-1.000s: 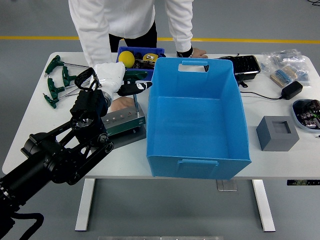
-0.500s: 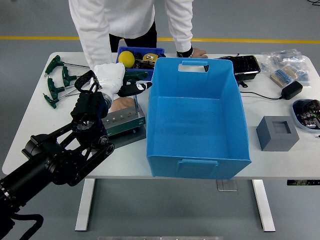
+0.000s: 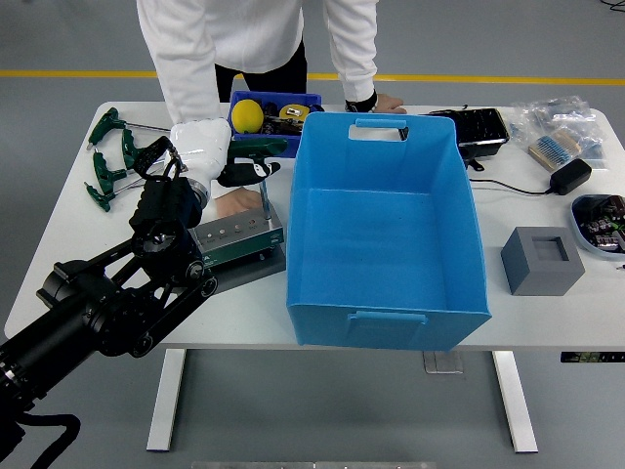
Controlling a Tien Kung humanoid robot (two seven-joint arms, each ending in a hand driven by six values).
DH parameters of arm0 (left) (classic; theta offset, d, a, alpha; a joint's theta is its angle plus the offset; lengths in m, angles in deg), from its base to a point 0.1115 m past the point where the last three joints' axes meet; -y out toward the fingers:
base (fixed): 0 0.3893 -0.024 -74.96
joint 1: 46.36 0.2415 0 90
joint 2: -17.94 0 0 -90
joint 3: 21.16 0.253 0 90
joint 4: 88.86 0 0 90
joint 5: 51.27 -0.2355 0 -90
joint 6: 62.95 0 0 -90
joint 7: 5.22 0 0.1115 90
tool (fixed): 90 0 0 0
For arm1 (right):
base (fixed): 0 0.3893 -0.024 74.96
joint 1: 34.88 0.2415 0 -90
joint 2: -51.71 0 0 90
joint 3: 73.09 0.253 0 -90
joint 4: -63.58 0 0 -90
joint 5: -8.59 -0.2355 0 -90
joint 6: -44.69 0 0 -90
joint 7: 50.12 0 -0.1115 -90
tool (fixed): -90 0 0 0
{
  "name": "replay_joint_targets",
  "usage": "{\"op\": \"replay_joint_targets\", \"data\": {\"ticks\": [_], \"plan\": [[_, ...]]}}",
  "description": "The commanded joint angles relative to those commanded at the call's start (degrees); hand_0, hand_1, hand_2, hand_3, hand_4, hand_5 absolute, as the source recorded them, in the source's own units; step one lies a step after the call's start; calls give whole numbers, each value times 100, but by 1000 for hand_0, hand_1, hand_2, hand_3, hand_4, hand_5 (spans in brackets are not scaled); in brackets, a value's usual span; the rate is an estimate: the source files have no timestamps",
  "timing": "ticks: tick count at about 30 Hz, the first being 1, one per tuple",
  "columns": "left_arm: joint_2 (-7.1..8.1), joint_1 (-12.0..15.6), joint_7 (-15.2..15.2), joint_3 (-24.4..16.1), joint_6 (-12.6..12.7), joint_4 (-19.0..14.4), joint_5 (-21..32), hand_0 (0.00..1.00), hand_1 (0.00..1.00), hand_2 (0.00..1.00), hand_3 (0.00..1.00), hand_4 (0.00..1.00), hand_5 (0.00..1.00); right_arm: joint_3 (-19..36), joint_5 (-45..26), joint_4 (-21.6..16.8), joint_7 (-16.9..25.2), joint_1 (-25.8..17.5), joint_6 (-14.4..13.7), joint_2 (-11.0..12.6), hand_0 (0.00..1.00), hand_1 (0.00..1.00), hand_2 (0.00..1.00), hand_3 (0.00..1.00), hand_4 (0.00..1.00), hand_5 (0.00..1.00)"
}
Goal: Lift tool from toolbox,place it in box,lift tool from toolbox,place it in box
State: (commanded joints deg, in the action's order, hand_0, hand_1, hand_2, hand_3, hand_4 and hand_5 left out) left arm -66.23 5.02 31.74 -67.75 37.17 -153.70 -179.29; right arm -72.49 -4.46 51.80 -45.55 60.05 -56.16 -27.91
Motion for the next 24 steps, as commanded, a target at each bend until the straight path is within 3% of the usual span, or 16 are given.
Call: {"op": "replay_joint_targets", "data": {"ticks": [1,2,24], "plan": [[2,-6,-15,-8,-1,-8,4,50,2,62,144,998,749,2,10,0,-3,-1,0,-1,706,679,737,625,887,773],[4,-11,-33,-13,-2,-12,10,50,2,59,143,910,692,3,17,0,-6,-3,0,-1,705,679,737,626,887,773],[83,-42,-522,-131,75,-105,429,48,2,52,130,829,662,-2,-6,1,0,-7,-2,-11,704,681,738,626,887,773]]}}
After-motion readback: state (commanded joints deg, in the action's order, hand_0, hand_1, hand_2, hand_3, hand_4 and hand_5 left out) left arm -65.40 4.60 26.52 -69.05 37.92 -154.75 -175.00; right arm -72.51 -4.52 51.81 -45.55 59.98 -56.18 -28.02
